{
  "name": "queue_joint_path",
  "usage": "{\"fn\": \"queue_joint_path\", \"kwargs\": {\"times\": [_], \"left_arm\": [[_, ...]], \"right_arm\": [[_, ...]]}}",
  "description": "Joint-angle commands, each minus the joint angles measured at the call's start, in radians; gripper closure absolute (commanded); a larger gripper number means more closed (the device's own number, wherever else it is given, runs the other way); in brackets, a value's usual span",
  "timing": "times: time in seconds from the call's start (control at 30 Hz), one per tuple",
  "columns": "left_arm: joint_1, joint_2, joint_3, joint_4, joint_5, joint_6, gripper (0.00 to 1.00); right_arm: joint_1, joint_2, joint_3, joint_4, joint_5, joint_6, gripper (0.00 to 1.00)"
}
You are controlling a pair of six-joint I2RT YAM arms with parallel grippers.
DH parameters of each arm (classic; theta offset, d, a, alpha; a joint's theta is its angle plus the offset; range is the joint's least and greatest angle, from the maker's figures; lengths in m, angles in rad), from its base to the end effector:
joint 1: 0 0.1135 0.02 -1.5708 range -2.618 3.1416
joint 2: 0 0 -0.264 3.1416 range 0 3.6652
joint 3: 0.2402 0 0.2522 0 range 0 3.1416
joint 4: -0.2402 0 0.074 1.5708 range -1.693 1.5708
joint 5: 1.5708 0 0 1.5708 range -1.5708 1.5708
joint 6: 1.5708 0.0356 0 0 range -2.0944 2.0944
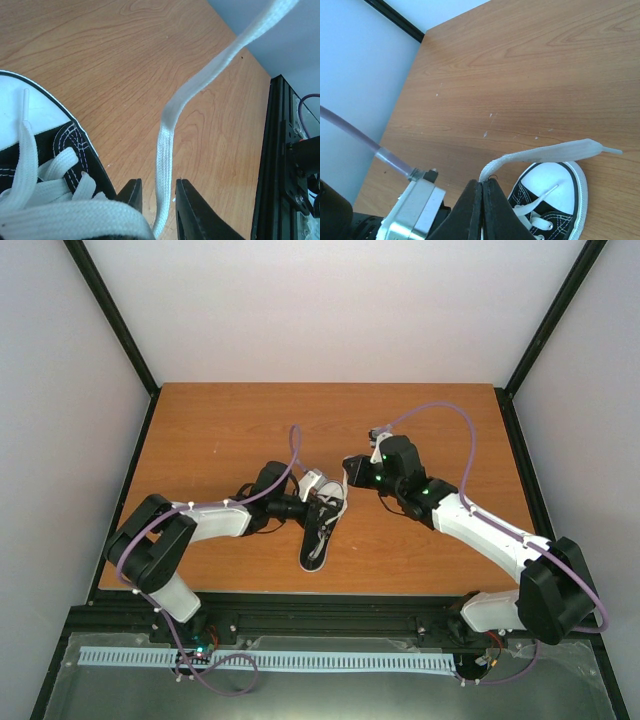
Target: Tie the shoes
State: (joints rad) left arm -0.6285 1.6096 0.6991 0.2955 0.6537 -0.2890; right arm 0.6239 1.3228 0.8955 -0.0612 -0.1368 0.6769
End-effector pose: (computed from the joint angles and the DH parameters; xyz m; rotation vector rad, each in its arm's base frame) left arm 0.2392 -0.2006 0.1616 0.7773 2.1728 -1.2122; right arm 0.2402 0.1789 0.2712 -0.0321 2.1919 0.9165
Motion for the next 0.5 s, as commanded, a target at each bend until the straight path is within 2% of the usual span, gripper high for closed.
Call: {"fn": "queue_joint_path", "kwargs": {"times": [0.0, 0.37, 0.47], "left_arm": [[0.001, 0.022, 0.044, 0.035, 0.021, 0.001, 0.76], [0.0, 0.002, 0.022, 0.081, 0.055, -0.002, 0.53], [-0.02, -0.008, 0.038, 0.035, 0.018, 0.03, 0.46]], "right_arm": [[0.011, -0.013, 0.03, 0.035, -0.026, 0.004, 0.97], [0.016, -0.025, 0.043, 0.04, -0.033, 0.018, 0.97], [0.018, -0.031, 0.054, 0.04, -0.044, 0.024, 0.97]]}}
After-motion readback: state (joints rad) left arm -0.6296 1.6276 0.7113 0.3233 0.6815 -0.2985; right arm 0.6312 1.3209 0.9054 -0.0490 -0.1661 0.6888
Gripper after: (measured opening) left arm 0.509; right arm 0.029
